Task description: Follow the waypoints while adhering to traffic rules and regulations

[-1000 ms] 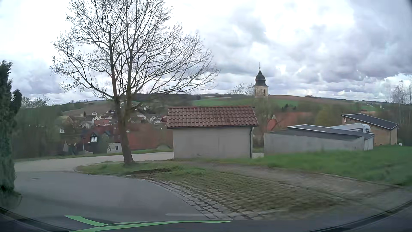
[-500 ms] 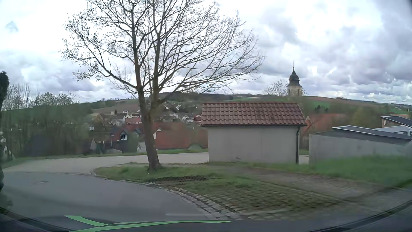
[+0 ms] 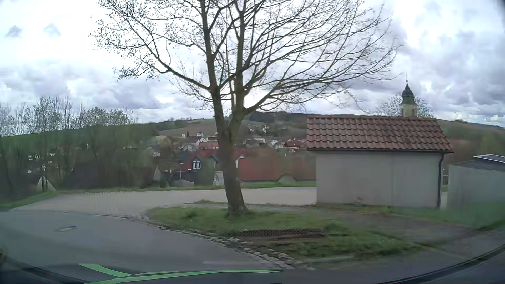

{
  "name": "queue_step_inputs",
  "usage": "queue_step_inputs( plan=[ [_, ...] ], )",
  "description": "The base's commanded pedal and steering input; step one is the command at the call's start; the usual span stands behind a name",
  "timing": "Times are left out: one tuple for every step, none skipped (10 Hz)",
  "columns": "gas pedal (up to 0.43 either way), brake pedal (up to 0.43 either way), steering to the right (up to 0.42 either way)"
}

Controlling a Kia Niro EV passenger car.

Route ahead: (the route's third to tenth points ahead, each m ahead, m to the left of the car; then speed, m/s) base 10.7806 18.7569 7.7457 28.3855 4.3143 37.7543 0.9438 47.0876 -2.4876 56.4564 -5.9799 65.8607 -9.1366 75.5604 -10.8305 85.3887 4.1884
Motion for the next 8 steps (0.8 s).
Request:
queue_step_inputs(
  plan=[
    [0.000,0.238,-0.366],
    [0.000,0.238,-0.379],
    [0.000,0.238,-0.389],
    [0.000,0.238,-0.391],
    [0.000,0.244,-0.391],
    [0.000,0.244,-0.391],
    [0.000,0.244,-0.391],
    [0.000,0.238,-0.391]
  ],
)
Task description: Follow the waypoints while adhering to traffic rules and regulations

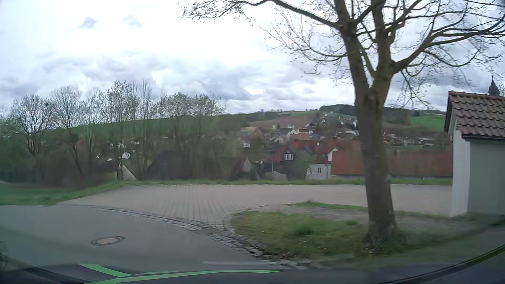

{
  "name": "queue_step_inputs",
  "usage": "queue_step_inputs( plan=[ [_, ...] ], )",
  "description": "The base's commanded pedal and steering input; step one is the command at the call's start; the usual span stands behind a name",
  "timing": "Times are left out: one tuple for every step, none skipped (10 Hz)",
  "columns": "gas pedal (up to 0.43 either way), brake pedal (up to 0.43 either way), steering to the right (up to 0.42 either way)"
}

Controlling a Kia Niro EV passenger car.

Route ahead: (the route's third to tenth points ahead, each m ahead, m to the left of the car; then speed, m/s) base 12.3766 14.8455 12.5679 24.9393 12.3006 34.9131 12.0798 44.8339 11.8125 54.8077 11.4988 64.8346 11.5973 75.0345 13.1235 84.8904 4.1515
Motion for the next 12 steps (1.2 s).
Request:
queue_step_inputs(
  plan=[
    [0.000,0.238,-0.394],
    [0.000,0.232,-0.396],
    [0.000,0.232,-0.397],
    [0.000,0.232,-0.398],
    [0.000,0.226,-0.399],
    [0.000,0.226,-0.399],
    [0.000,0.213,-0.399],
    [0.000,0.189,-0.399],
    [0.000,0.171,-0.399],
    [0.000,0.159,-0.399],
    [0.000,0.159,-0.399],
    [0.000,0.152,-0.399]
  ],
)
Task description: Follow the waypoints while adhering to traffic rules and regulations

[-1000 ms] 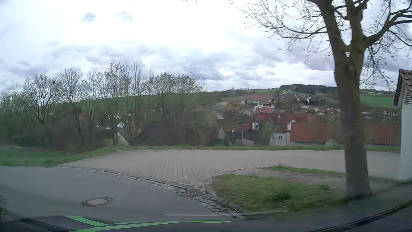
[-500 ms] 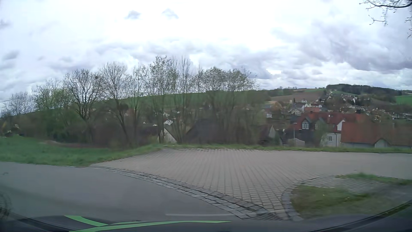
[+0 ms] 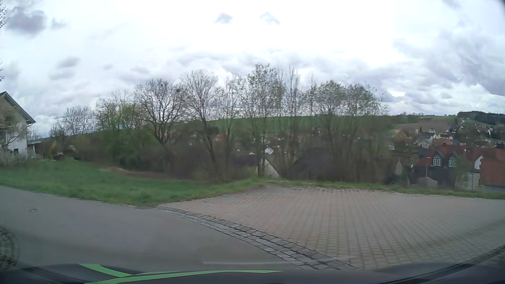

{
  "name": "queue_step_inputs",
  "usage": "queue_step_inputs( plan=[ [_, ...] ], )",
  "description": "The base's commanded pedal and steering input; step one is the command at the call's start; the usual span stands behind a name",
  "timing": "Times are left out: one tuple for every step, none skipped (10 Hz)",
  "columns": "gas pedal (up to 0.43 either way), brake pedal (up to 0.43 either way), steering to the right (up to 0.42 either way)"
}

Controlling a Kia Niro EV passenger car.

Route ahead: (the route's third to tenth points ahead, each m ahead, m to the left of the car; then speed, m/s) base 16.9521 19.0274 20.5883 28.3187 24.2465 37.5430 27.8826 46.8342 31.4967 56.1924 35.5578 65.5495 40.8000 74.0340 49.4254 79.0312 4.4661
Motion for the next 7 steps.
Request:
queue_step_inputs(
  plan=[
    [0.000,0.152,-0.399],
    [0.000,0.146,-0.399],
    [0.000,0.140,-0.399],
    [0.000,0.134,-0.400],
    [0.000,0.128,-0.404],
    [0.000,0.091,-0.405],
    [0.000,0.018,-0.406]
  ],
)
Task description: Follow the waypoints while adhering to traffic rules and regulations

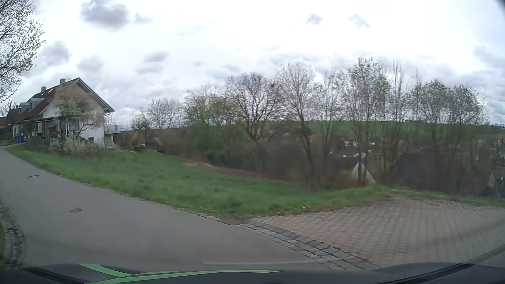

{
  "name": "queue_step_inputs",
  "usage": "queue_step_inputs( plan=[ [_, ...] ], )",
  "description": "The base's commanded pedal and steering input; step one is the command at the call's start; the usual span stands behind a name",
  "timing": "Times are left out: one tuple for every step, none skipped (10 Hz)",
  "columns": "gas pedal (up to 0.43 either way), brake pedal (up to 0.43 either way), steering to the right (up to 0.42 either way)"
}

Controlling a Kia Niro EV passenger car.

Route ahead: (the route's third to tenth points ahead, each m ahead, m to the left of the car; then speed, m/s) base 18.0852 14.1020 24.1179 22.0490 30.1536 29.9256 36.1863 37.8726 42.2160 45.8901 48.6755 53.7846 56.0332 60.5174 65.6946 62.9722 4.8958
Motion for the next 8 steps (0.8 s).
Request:
queue_step_inputs(
  plan=[
    [0.000,0.000,-0.405],
    [0.000,0.000,-0.403],
    [0.000,0.000,-0.395],
    [0.000,0.000,-0.378],
    [0.000,0.000,-0.364],
    [0.000,0.000,-0.352],
    [0.000,0.000,-0.338],
    [0.000,0.000,-0.325]
  ],
)
